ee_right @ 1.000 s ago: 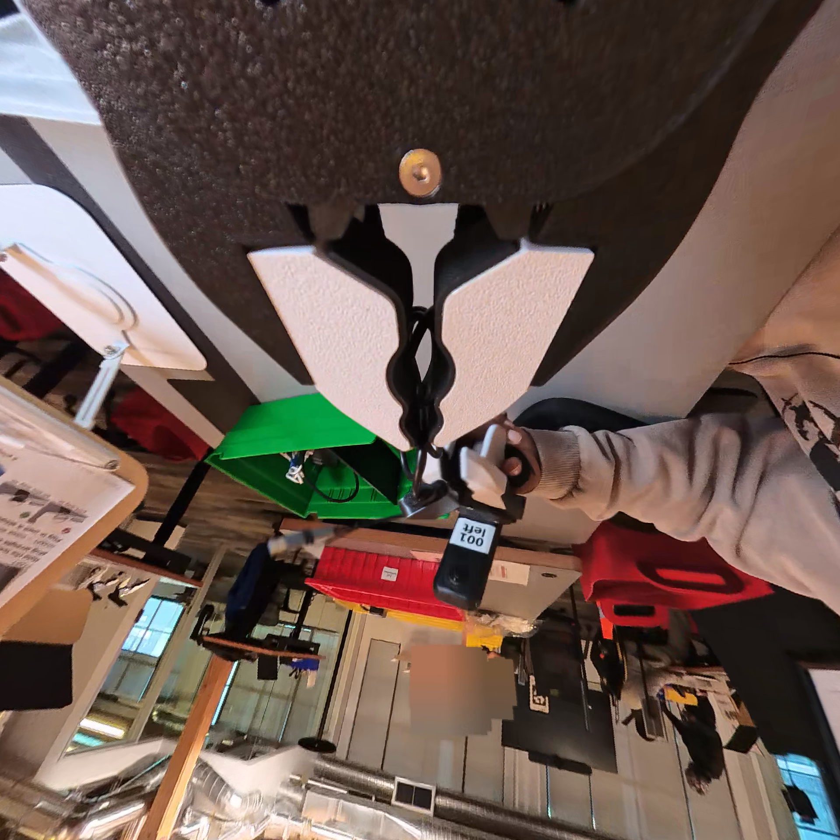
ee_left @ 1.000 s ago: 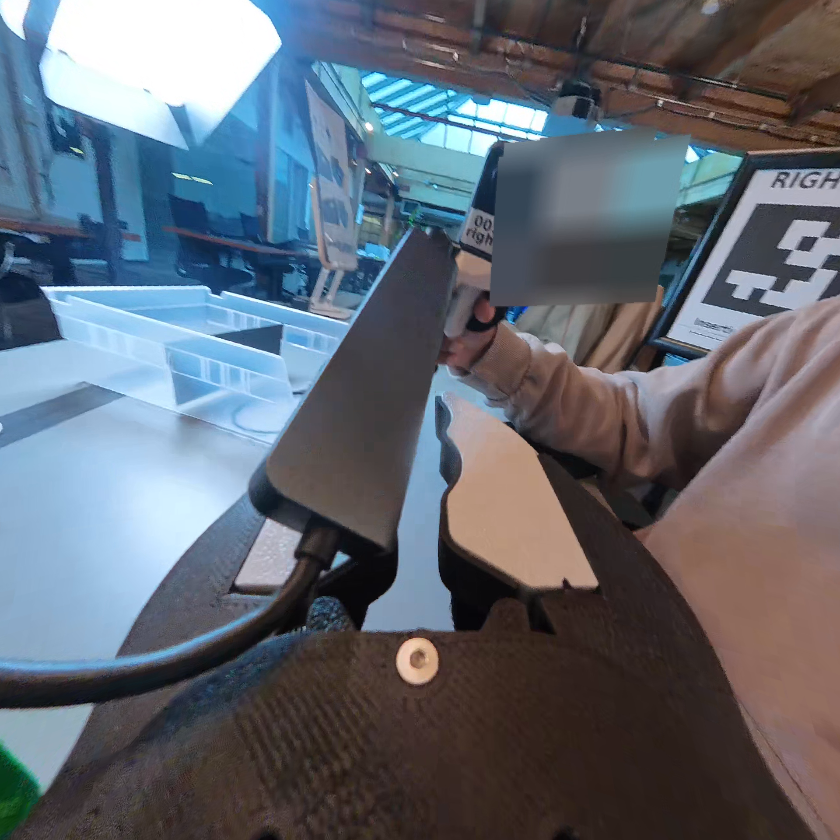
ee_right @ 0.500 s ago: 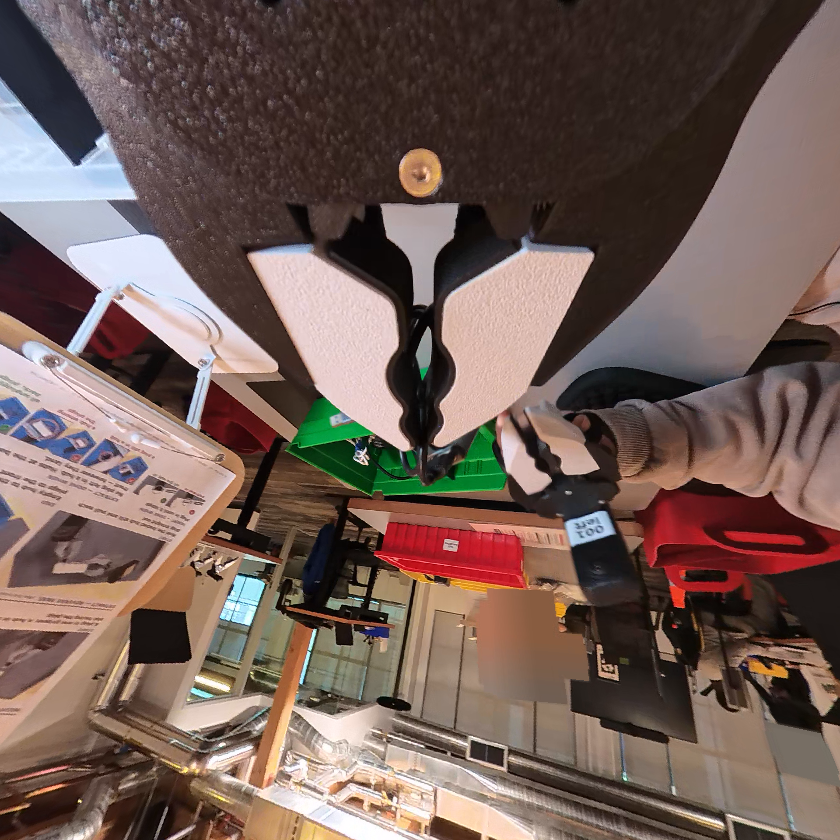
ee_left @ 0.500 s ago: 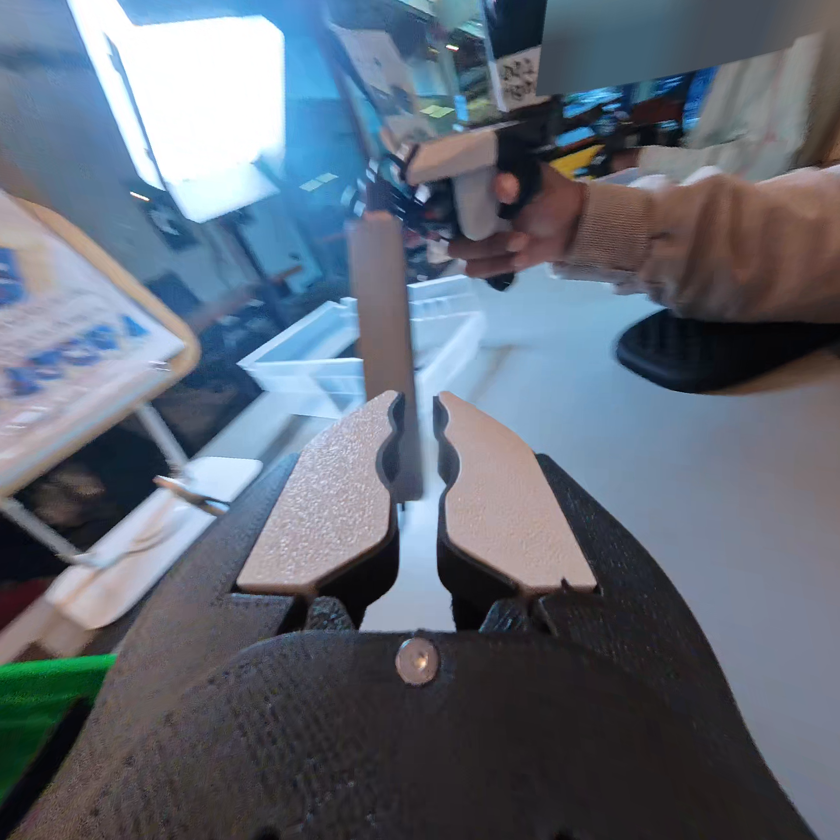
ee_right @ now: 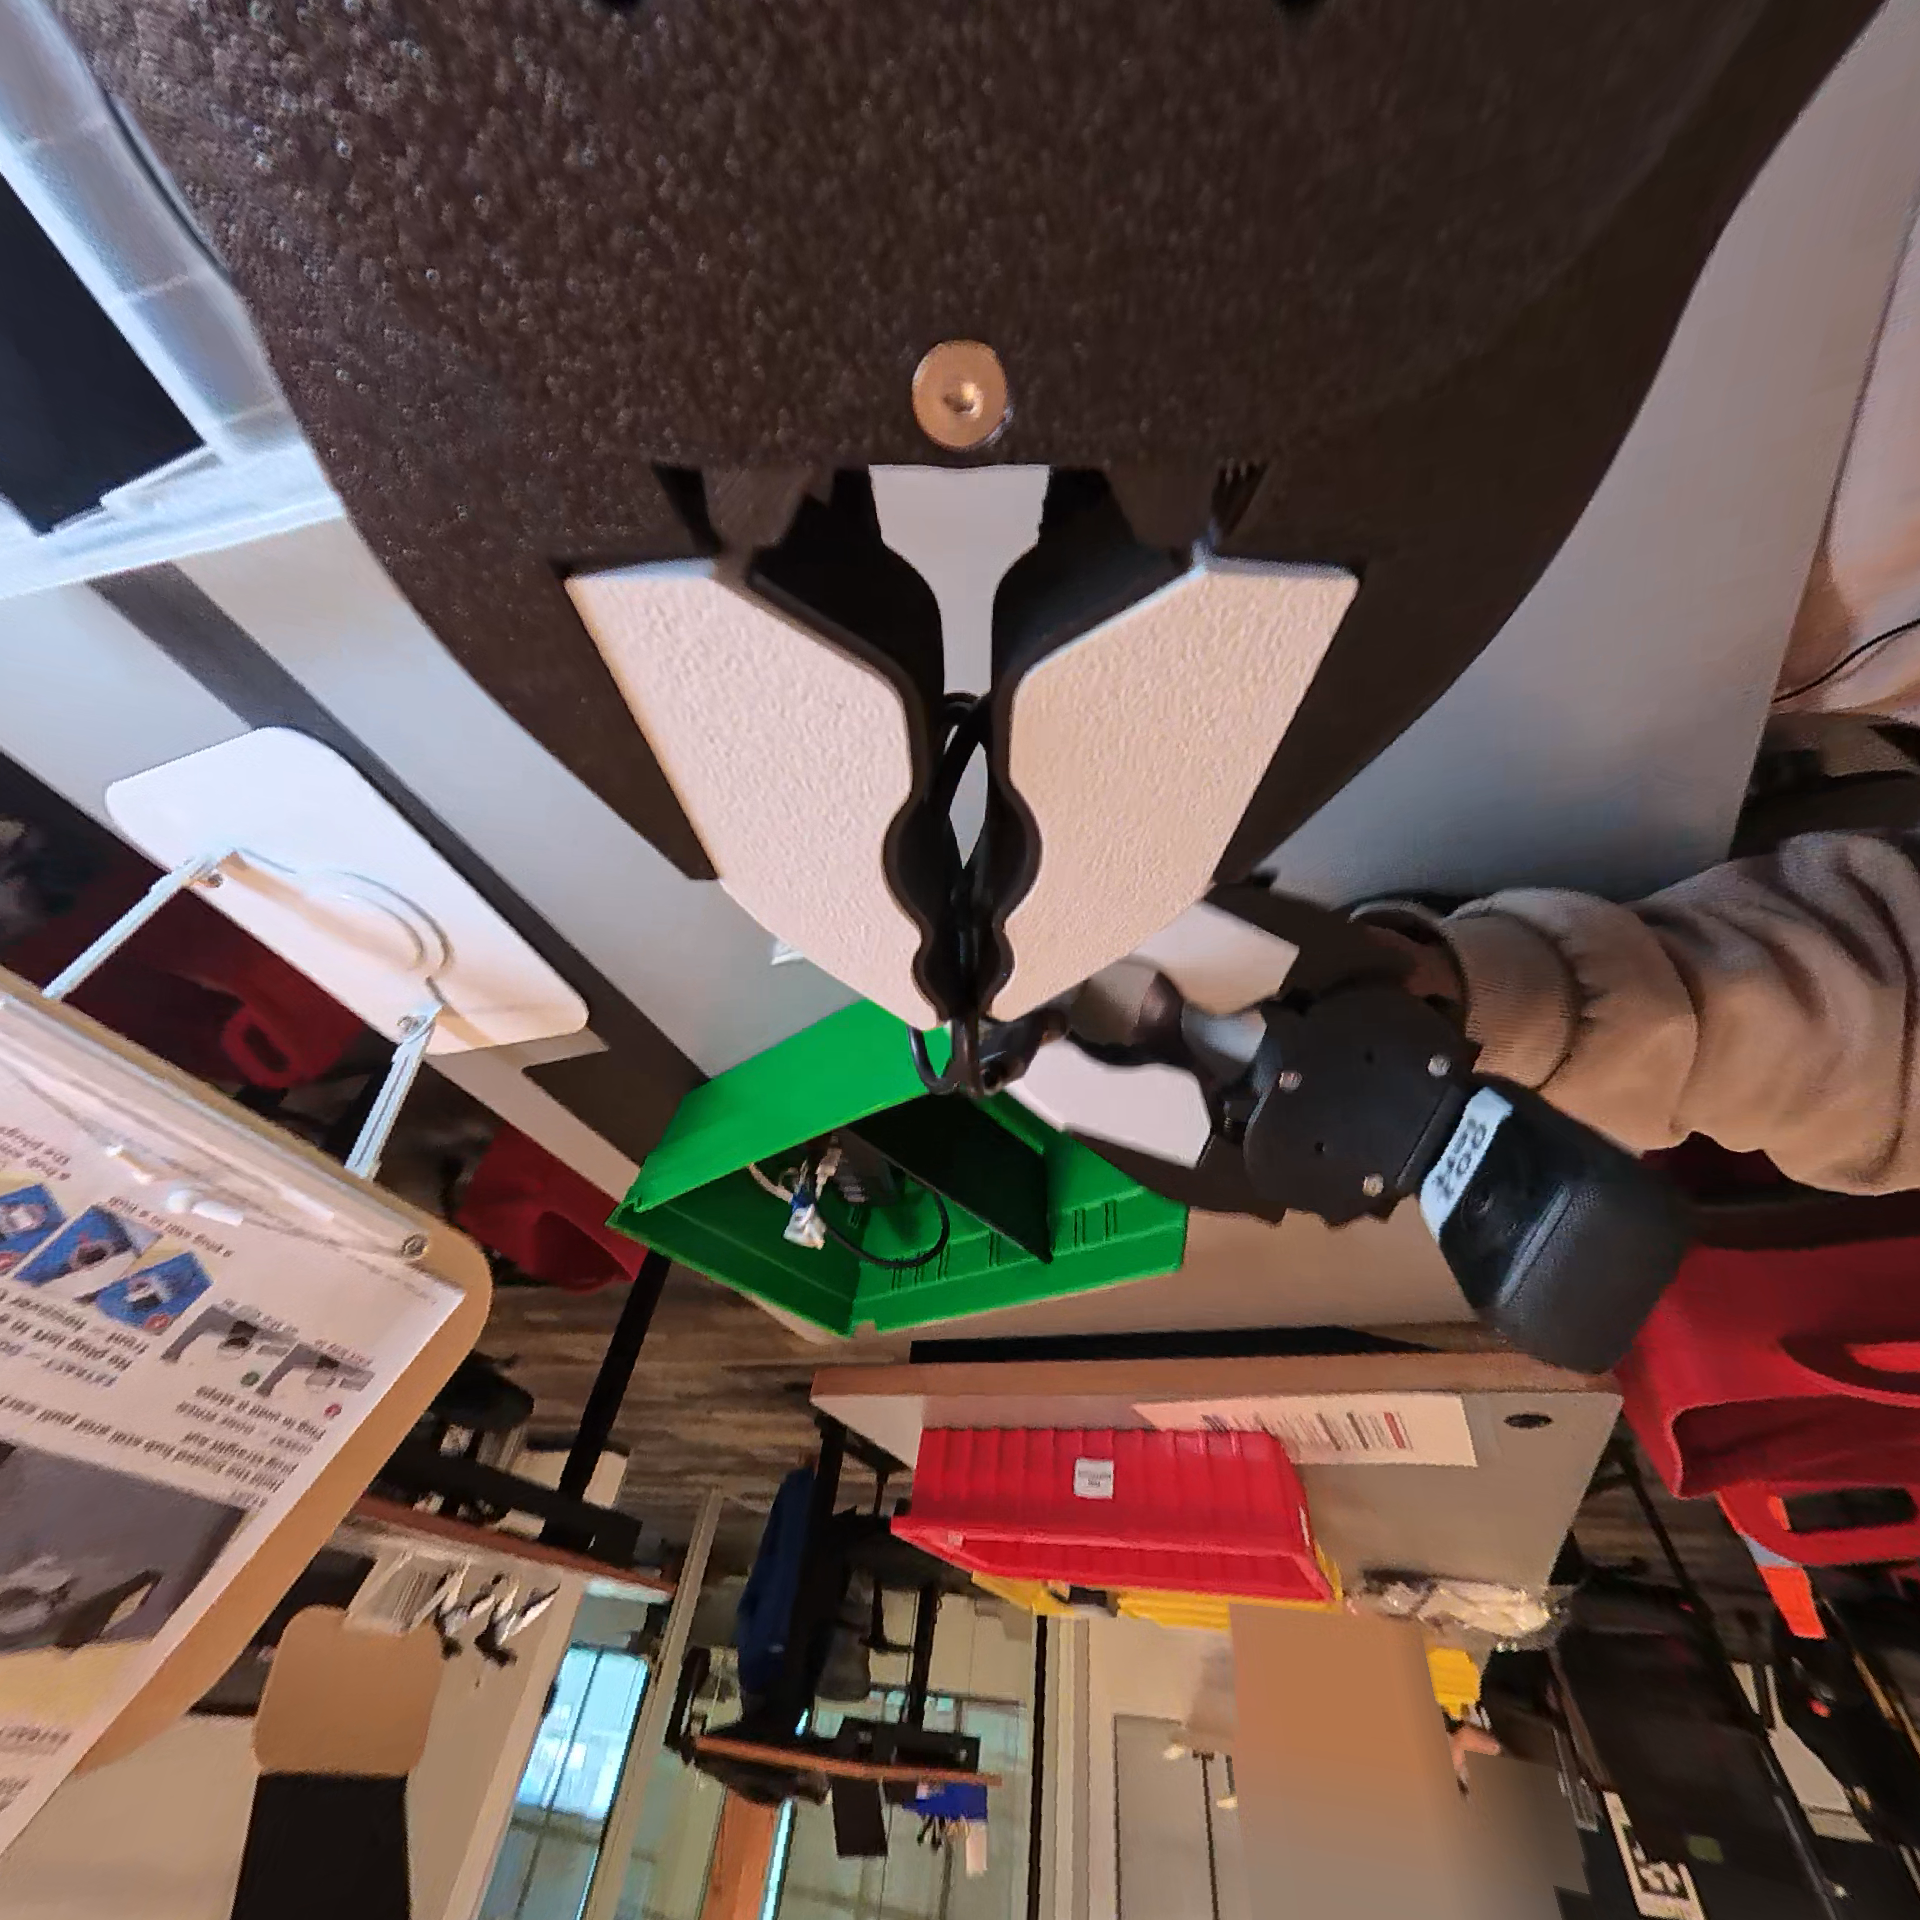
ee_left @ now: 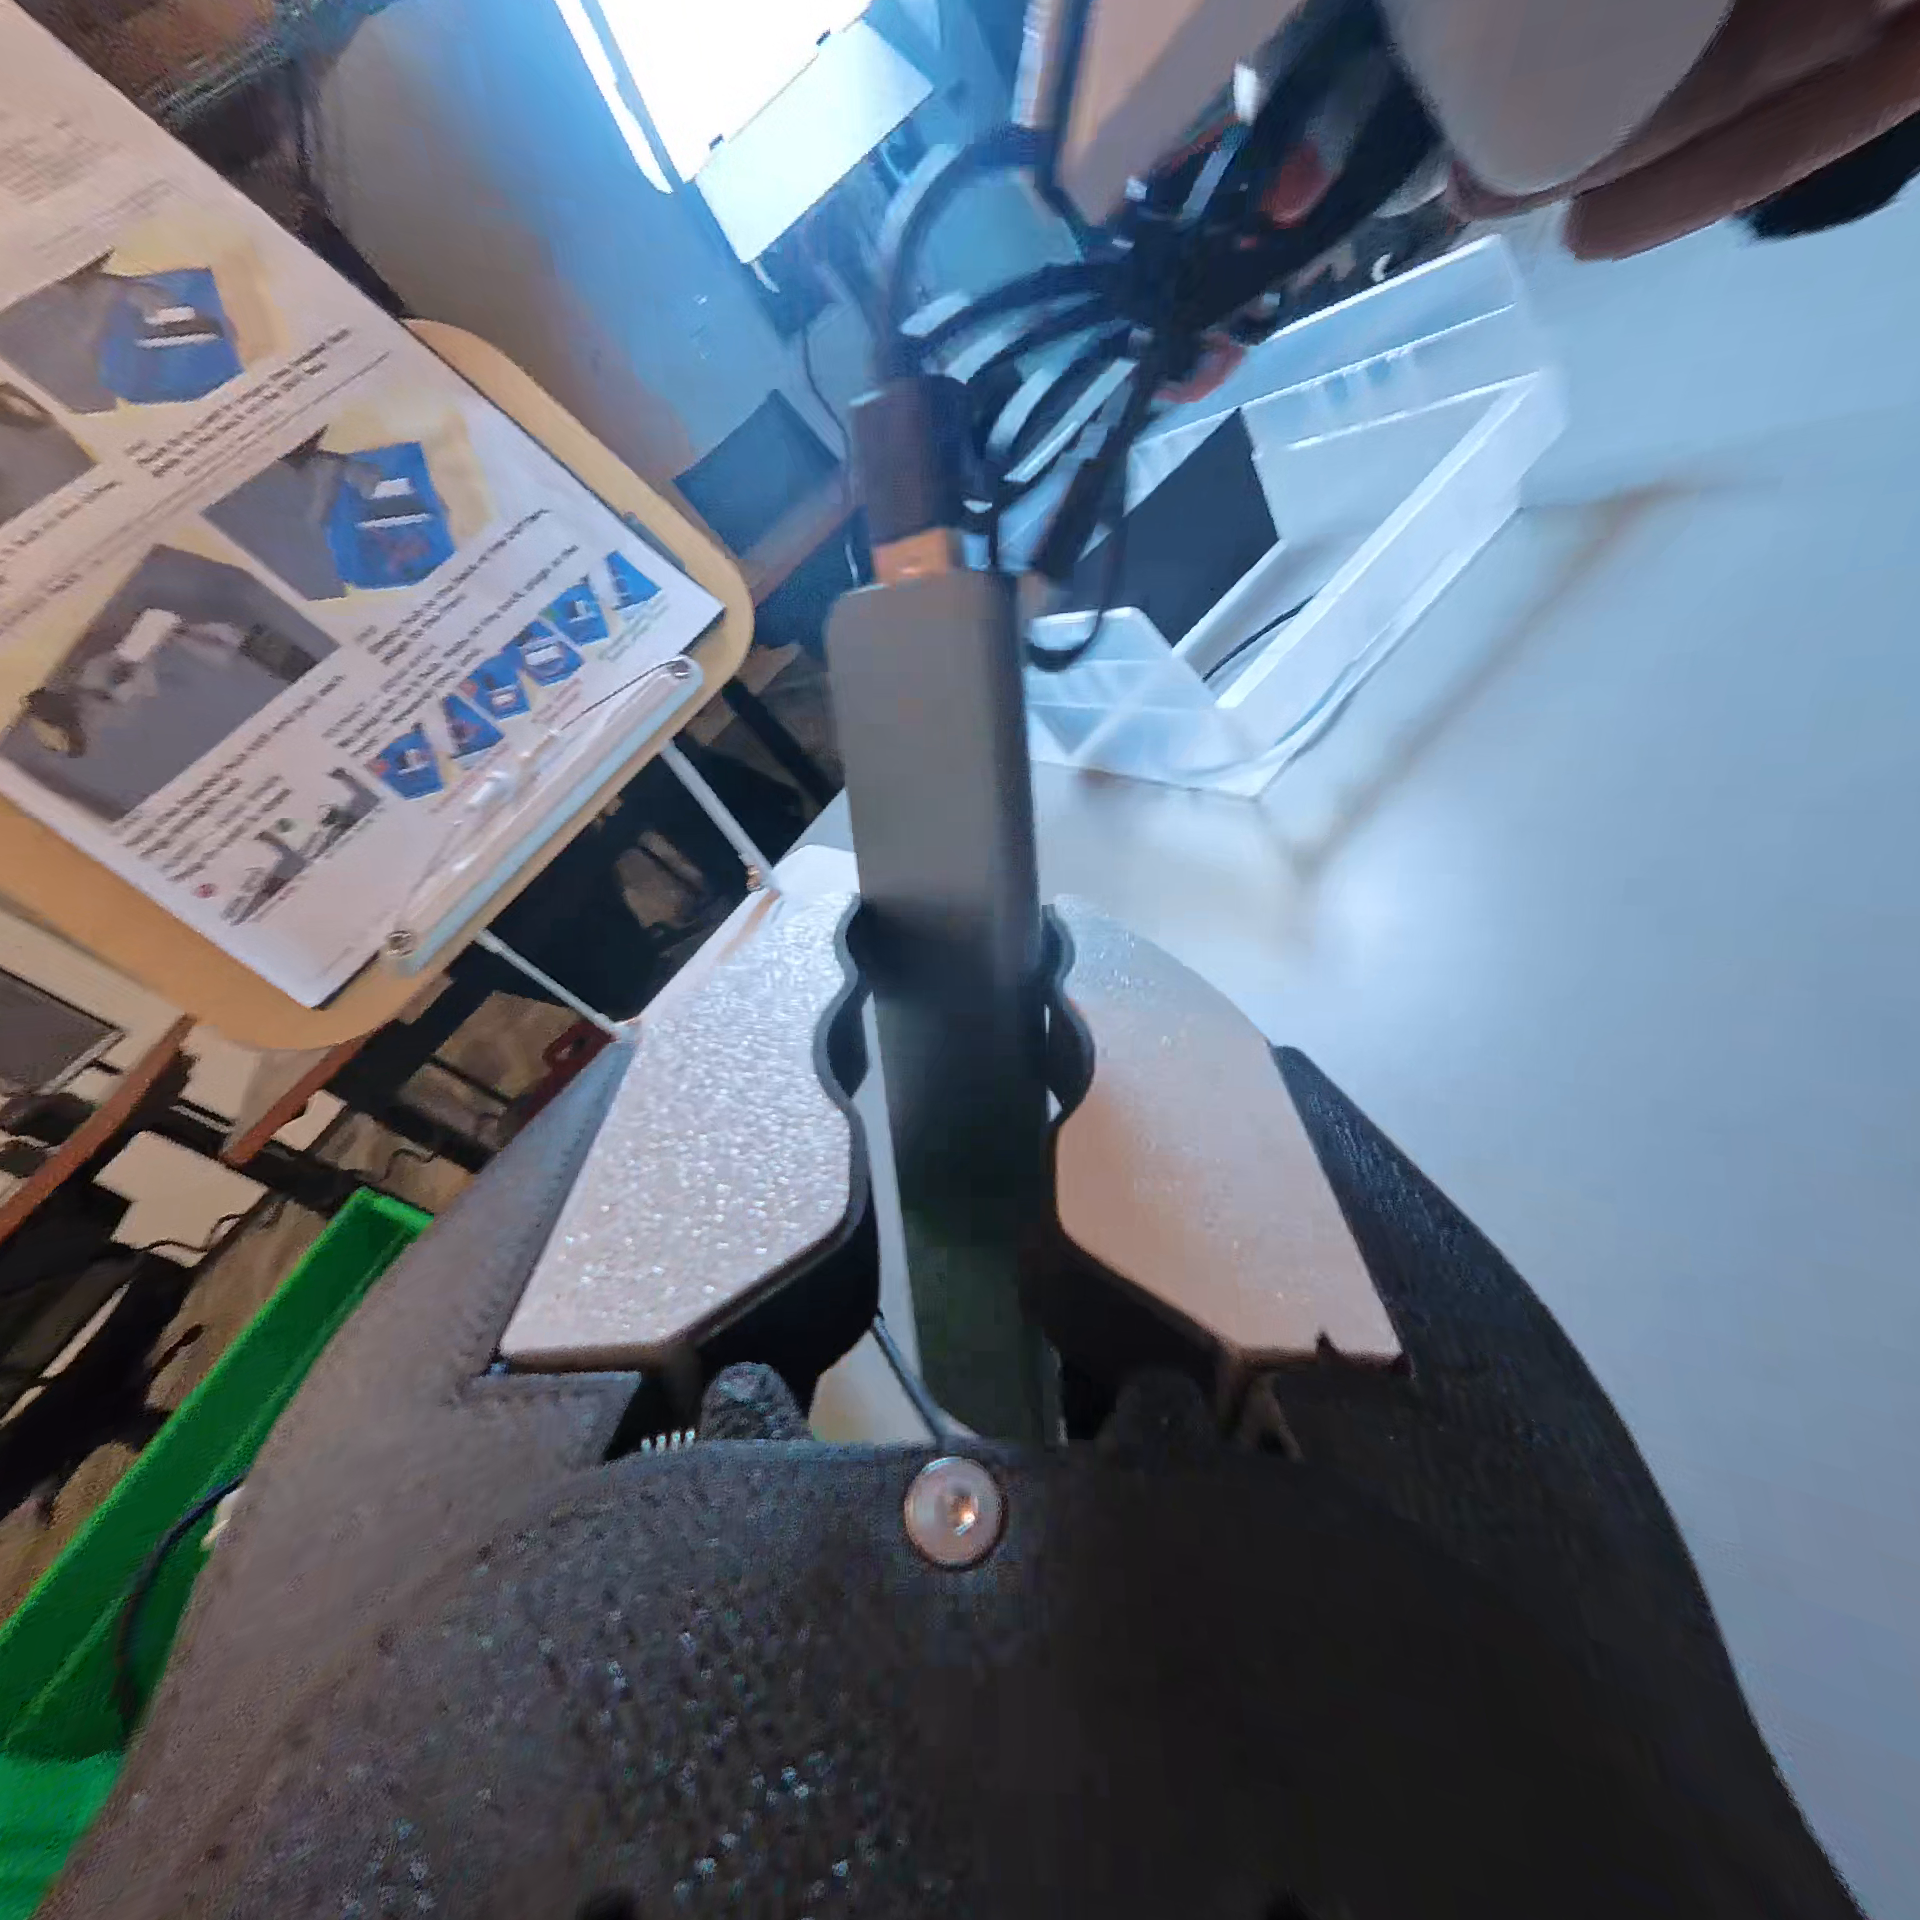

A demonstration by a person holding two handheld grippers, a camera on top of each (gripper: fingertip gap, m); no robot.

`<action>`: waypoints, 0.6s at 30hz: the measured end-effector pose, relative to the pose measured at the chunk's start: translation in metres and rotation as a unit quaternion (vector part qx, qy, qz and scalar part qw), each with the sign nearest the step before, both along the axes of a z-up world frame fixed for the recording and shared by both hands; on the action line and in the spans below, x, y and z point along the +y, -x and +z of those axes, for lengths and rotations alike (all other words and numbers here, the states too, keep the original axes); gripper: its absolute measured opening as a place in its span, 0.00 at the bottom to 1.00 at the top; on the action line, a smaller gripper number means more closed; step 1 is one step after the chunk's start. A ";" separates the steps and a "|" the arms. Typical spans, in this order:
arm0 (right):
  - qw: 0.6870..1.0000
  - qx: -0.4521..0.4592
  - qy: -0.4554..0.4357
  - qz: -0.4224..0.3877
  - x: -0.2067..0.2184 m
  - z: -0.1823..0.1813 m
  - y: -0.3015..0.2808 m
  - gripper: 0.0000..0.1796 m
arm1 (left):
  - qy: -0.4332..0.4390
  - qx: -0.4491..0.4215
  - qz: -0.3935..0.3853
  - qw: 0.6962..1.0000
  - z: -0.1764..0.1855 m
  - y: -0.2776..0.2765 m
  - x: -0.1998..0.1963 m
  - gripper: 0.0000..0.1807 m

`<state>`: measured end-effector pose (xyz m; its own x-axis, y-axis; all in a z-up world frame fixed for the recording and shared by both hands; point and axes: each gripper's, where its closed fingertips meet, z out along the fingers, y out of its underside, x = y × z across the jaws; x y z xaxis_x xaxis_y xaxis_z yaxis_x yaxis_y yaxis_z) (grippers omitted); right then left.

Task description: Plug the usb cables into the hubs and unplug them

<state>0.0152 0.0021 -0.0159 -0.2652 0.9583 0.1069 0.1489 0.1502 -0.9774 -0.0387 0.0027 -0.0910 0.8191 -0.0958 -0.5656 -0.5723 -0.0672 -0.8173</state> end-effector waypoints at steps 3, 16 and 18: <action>0.997 -0.061 0.009 0.045 0.001 -0.018 -0.009 0.02 | 0.010 0.046 0.016 0.999 0.002 0.013 -0.006 0.16; 0.946 -0.161 -0.258 0.112 -0.019 -0.089 -0.018 0.17 | 0.246 -0.025 -0.145 0.958 -0.068 -0.038 -0.026 0.16; 0.922 -0.184 -0.325 0.102 -0.016 -0.108 -0.013 0.14 | 0.273 -0.034 -0.162 0.948 -0.074 -0.040 -0.032 0.16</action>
<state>0.0283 -0.0137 -0.1237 -0.5660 0.6493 0.5079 0.3560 0.7483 -0.5598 0.0016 -0.0291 -0.1653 0.7292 -0.6119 -0.3064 -0.5829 -0.3207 -0.7466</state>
